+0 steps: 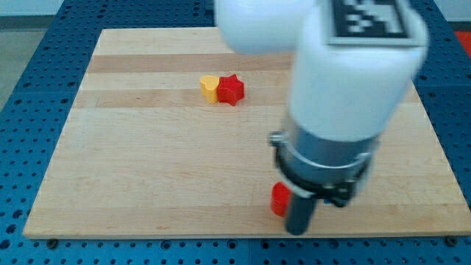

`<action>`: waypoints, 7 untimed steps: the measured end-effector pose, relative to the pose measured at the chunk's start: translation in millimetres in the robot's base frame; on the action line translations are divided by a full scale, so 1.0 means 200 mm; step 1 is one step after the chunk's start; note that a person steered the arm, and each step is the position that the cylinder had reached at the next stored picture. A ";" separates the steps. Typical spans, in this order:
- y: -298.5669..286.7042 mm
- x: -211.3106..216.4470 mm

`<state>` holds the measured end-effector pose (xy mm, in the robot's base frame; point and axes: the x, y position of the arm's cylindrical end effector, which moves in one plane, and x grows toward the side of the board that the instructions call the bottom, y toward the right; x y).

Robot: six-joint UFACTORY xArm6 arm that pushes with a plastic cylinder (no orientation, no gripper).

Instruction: Move the red circle toward the red star

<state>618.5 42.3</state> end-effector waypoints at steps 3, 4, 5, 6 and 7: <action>-0.18 0.00; -0.07 0.00; 0.04 0.00; 0.04 0.00; 0.04 -0.02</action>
<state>615.2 50.4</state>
